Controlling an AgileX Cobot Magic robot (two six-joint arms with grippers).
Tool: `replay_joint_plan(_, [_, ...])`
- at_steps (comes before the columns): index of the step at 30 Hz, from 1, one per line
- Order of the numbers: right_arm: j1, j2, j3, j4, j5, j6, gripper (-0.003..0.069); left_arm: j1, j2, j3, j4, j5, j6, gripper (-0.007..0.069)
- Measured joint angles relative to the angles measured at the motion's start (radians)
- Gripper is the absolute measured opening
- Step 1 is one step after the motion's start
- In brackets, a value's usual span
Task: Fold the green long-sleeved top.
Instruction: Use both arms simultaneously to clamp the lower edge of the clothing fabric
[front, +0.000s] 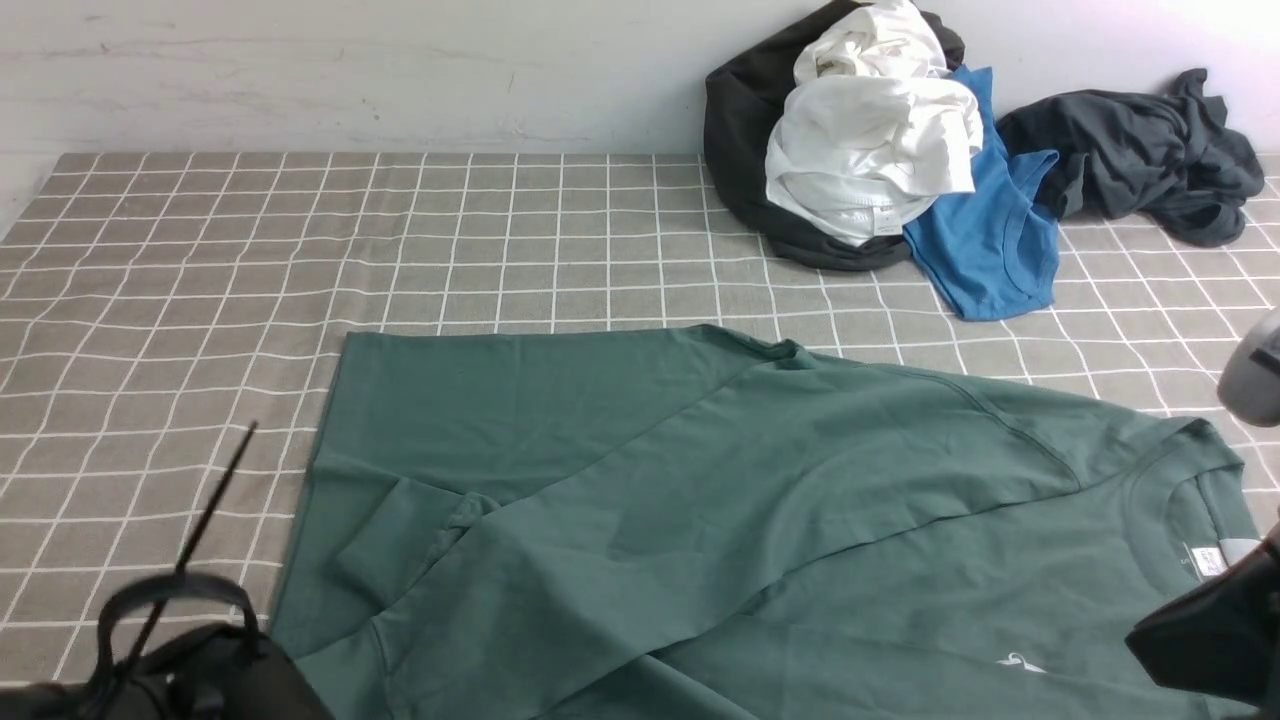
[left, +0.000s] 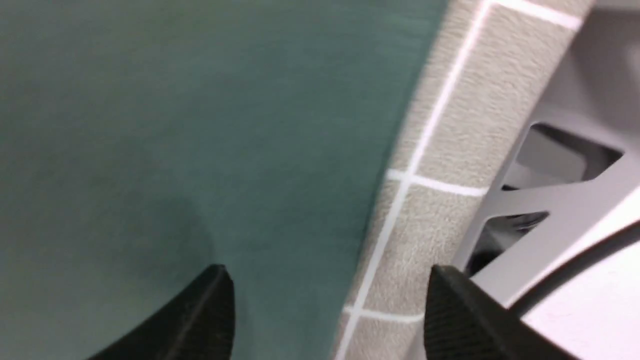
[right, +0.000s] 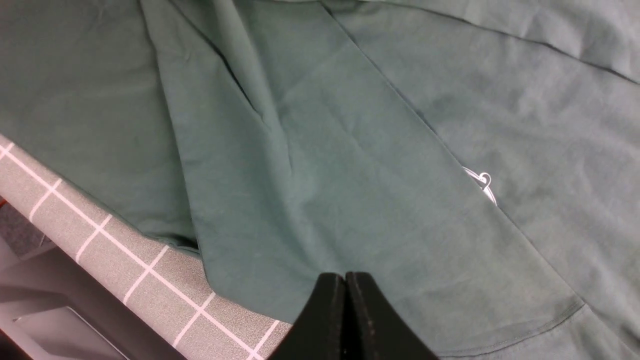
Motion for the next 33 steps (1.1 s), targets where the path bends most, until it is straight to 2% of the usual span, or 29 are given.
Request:
replay_joint_plan(4, [0.0,0.0,0.0,0.0,0.0,-0.013,-0.0014,-0.036,0.0,0.032,0.04,-0.064,0.012,0.0468])
replay_joint_plan(11, [0.0,0.0,0.0,0.0,0.0,-0.015,-0.0014,-0.037,0.012,0.035,0.135,-0.116,-0.095,0.0468])
replay_joint_plan(20, [0.0,0.0,0.0,0.0,0.0,-0.016,-0.0014,-0.039,0.033,0.024,0.15,-0.101,-0.21,0.0444])
replay_joint_plan(28, [0.0,0.0,0.0,0.0,0.0,-0.018,-0.0014,-0.039,0.043,-0.017,0.198,-0.09,-0.249,0.024])
replay_joint_plan(33, [0.0,0.0,0.0,0.0,0.0,-0.018,-0.0014,-0.039,0.043,-0.021,0.261,-0.09,-0.265,0.019])
